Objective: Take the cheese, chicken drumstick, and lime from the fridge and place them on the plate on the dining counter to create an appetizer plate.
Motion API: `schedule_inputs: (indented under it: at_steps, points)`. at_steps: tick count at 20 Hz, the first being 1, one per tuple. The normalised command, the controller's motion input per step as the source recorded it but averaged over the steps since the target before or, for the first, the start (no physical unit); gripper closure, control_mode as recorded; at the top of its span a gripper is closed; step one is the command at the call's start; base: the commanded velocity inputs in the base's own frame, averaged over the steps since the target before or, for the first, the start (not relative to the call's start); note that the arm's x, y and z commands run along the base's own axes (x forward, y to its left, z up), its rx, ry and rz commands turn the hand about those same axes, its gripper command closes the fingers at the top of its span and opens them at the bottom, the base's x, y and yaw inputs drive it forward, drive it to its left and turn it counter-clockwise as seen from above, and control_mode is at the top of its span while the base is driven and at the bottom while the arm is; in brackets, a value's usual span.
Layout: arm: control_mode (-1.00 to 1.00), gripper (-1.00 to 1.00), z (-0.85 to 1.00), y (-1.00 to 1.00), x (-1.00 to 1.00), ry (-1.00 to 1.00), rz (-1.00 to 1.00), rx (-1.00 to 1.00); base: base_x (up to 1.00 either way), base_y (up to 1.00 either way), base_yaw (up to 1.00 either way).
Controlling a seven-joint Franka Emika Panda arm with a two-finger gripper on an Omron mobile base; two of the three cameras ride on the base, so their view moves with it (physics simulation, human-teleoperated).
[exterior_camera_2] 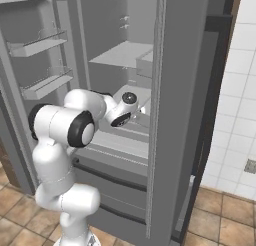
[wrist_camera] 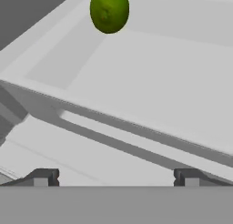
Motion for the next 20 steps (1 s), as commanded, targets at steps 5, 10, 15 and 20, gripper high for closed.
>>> schedule_inputs:
  at_steps: [5,10,15,20]
  points:
    - [-1.00,-1.00,0.21,0.05,0.46,0.00,0.00,0.00,0.00,0.00,0.00]
    - [-1.00,-1.00,0.16,0.03,0.42,0.00,0.00,0.00,0.00,0.00,0.00]
    - [-1.00,-1.00,-0.01,0.00,0.26,0.00,0.00,0.00,0.00,0.00,0.00]
    - [-1.00,-1.00,-0.07,0.06,0.02,-0.09,0.00,0.00,0.00,0.00,0.00]
